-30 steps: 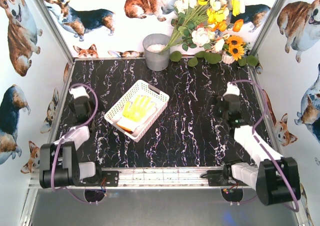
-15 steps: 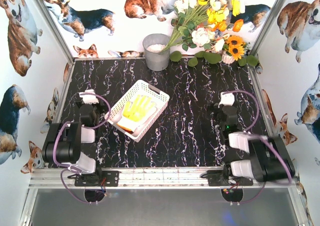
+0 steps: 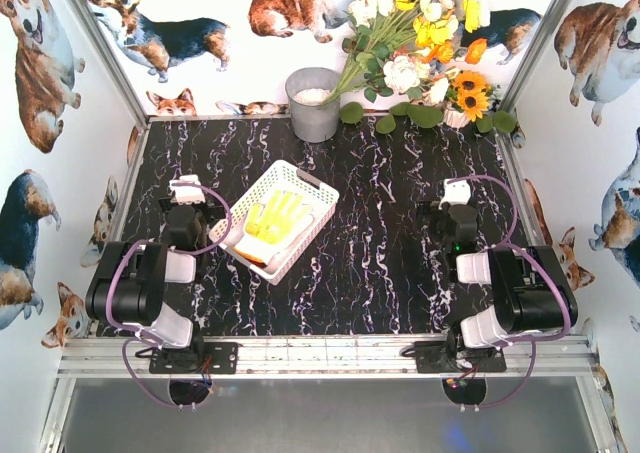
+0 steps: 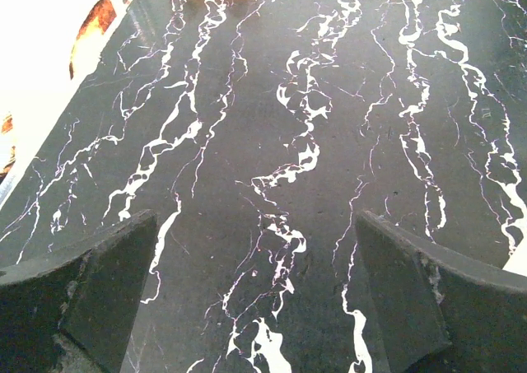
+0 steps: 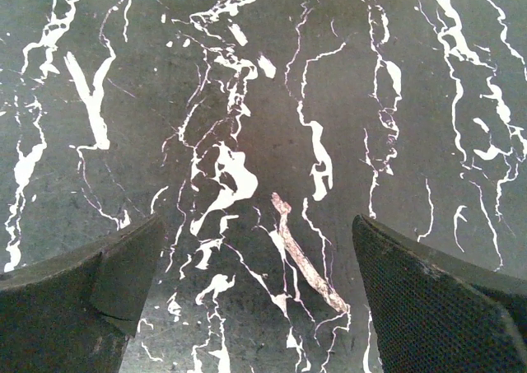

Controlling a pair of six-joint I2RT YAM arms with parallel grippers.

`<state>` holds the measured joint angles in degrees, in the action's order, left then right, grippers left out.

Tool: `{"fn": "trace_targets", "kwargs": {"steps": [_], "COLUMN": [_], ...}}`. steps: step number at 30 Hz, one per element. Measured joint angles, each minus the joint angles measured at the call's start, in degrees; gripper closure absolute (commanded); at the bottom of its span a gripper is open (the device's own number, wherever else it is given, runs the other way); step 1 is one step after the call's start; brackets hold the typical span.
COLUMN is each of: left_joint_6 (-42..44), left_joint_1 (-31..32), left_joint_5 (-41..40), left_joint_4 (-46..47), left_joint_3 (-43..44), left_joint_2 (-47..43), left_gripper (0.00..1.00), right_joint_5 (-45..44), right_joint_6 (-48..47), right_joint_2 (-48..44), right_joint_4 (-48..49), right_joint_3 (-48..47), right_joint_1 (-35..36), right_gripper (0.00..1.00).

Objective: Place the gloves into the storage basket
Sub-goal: Reset both arms

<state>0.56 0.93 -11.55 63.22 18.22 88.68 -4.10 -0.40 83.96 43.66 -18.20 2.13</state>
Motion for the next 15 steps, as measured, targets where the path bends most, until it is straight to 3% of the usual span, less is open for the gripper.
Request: {"fn": "trace_targets", "kwargs": {"steps": [15], "left_joint_6": [0.2], "left_joint_1": [0.0], "left_joint_5": [-0.3], "left_joint_4": [0.0], "left_joint_3": [0.0], "left_joint_2": [0.0], "left_gripper": [0.00], "right_joint_5": [0.2], "right_joint_6": [0.4], "right_joint_2": [0.1], "right_joint_4": [1.6], "right_joint_3": [0.0], "right_joint_1": [0.0], "right_gripper": [0.00]}}
